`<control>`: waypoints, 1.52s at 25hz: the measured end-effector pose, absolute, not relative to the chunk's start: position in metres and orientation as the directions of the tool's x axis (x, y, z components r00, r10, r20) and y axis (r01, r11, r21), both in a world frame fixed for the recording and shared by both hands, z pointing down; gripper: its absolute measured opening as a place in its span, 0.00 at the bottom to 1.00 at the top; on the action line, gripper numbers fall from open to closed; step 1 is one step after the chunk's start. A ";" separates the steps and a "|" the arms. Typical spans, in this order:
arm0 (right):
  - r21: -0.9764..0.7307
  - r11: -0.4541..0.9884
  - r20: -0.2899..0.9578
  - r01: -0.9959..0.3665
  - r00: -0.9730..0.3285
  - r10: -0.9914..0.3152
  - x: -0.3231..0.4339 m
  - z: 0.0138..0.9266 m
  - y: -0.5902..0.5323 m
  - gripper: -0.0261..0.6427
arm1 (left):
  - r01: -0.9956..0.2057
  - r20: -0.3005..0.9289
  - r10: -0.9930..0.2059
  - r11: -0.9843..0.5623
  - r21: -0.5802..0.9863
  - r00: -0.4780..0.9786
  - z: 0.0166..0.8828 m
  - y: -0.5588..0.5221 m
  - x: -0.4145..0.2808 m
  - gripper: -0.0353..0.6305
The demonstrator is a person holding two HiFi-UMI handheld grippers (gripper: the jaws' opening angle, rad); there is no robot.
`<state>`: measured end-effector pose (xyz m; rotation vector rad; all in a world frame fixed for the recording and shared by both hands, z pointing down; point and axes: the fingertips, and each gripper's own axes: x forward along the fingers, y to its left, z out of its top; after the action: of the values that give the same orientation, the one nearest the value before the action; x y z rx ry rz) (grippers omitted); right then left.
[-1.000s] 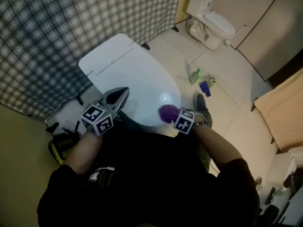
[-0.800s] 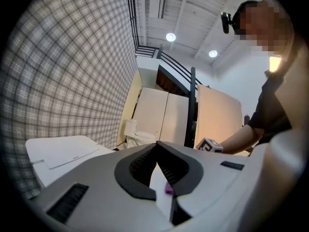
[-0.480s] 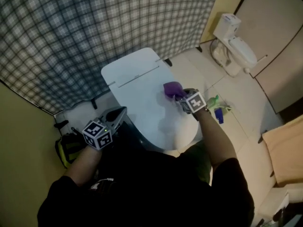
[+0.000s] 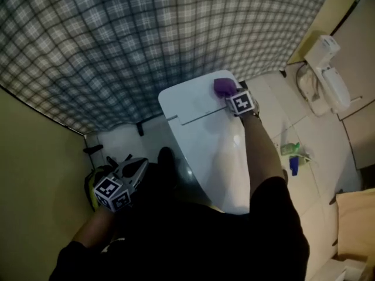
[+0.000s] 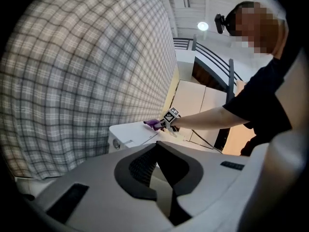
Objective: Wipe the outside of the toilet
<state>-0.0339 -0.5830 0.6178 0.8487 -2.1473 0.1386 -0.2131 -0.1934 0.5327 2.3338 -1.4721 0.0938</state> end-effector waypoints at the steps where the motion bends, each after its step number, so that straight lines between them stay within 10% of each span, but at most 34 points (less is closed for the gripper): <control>1: 0.169 0.763 0.724 -0.623 -0.447 -0.526 -0.048 0.628 -0.595 0.23 | -0.885 0.259 -0.860 -0.366 0.289 0.440 0.543 -0.196 -0.226 0.06; 20: 0.184 0.821 0.883 -0.541 -0.275 -0.379 0.011 0.655 -0.540 0.21 | -0.858 0.202 -0.857 -0.398 0.324 0.473 0.525 -0.210 -0.222 0.06; 38: 0.096 0.791 0.891 -0.605 -0.302 -0.339 0.319 0.693 -0.229 0.21 | -0.624 0.035 -0.638 -0.738 0.259 0.769 0.468 -0.187 0.074 0.06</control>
<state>0.3189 -0.2294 0.6933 0.7127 -1.9167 0.3130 0.0738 -0.1868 0.4675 2.7086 -0.9841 -0.0814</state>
